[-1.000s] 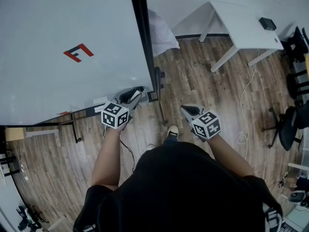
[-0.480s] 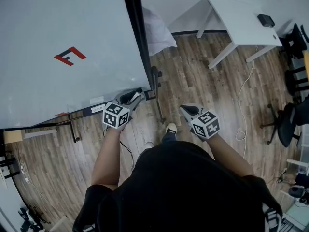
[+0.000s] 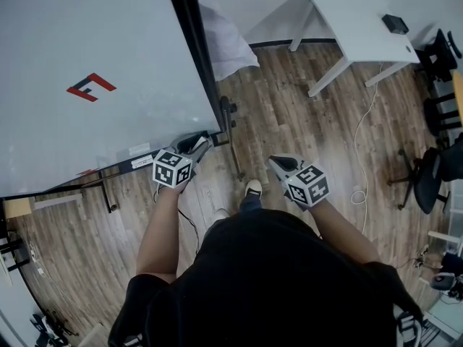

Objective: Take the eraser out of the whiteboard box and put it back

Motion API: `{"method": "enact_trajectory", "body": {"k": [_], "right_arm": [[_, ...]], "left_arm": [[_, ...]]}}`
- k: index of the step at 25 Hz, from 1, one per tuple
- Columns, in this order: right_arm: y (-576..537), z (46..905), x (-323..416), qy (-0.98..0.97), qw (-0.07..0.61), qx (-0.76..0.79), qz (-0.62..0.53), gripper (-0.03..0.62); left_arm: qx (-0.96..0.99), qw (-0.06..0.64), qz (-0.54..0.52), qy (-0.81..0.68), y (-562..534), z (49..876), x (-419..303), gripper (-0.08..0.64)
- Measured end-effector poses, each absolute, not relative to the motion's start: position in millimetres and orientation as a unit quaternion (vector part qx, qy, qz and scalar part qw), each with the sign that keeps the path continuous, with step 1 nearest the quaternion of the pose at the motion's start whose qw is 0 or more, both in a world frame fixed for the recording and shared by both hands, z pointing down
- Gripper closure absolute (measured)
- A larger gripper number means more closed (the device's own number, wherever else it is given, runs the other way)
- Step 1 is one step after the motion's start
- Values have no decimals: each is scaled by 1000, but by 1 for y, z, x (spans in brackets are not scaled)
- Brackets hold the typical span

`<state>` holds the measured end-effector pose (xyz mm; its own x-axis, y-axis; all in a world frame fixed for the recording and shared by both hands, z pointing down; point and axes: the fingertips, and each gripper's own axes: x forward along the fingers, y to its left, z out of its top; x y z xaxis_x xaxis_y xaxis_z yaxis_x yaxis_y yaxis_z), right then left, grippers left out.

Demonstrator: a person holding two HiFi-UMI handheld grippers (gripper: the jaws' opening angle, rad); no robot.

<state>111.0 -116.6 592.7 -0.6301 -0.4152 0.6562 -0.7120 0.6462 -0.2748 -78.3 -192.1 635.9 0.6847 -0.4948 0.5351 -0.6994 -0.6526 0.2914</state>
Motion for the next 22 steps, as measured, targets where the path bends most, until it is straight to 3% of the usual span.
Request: {"method": "enact_trajectory", "body": {"k": [22], "right_arm": [[-113,597,112,-858,284,331,270,598]], "left_arm": [[885,240,245,-314,-190,657,-66,407]]}}
